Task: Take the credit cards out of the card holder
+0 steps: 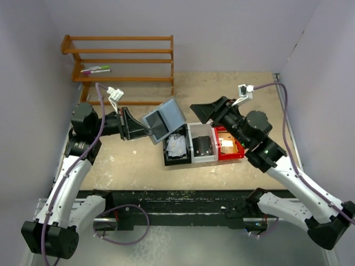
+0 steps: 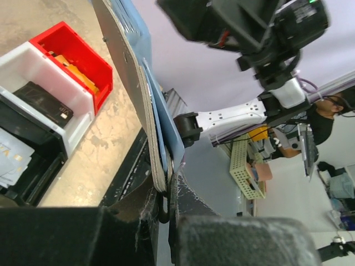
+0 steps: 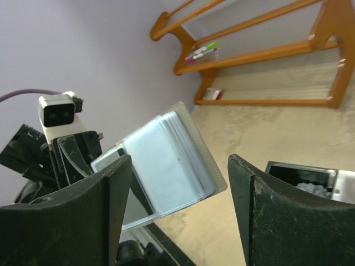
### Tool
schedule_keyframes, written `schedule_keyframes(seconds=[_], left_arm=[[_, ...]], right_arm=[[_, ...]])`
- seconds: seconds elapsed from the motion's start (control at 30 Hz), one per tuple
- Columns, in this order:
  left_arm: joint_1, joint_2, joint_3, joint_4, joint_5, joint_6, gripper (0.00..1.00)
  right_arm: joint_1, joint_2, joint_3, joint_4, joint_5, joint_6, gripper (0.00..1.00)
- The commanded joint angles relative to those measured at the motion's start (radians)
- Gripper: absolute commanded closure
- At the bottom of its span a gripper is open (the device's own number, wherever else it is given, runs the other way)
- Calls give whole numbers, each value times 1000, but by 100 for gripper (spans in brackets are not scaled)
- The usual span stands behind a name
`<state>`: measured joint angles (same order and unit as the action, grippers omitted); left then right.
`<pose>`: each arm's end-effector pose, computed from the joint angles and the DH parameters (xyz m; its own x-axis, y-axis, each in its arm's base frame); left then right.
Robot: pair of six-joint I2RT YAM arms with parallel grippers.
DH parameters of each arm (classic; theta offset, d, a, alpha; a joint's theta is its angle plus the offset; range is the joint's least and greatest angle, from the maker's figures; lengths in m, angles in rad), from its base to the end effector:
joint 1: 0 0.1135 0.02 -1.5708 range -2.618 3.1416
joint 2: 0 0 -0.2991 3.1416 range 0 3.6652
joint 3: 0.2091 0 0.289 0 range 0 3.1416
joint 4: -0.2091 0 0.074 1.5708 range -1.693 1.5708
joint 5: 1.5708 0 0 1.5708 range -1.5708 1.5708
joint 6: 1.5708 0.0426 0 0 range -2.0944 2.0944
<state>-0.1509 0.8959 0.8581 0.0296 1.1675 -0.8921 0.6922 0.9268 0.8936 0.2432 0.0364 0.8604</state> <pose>0.2003 -0.0701 0.3955 -0.7588 -0.1936 -0.6219 0.6016 0.1577 -0.7831 0.1850 0.1513 0.4276 -0.3581 0.6872 -0.6320 -0.5197 0.4157 0.7464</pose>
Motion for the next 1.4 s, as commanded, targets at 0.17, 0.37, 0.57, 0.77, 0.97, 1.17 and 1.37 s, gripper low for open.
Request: schedule_keyframes(seconds=[0.17,0.37,0.57,0.77,0.97,1.17,1.37], left_arm=[[1,10,115,-188,32,284,99],[1,10,131,-161,120,300,100],[1,-13,141,-158,149,326,100],[1,-3,151,-163,166,337,100],[1,-1,153,-175,164,351,100],[0,-1,154,-175,175,354,100],[1,-6,156,-175,182,354,100]], right_arm=[[0,40,265,-211,-299,-216,36],[1,194,291,-122,-695,-174,38],[1,202,282,-88,-749,-170,39],[4,226,284,-94,-785,-175,41],[20,252,298,-115,-789,-193,41],[33,288,297,-111,-771,-200,41],[52,331,320,-72,-791,-186,42]])
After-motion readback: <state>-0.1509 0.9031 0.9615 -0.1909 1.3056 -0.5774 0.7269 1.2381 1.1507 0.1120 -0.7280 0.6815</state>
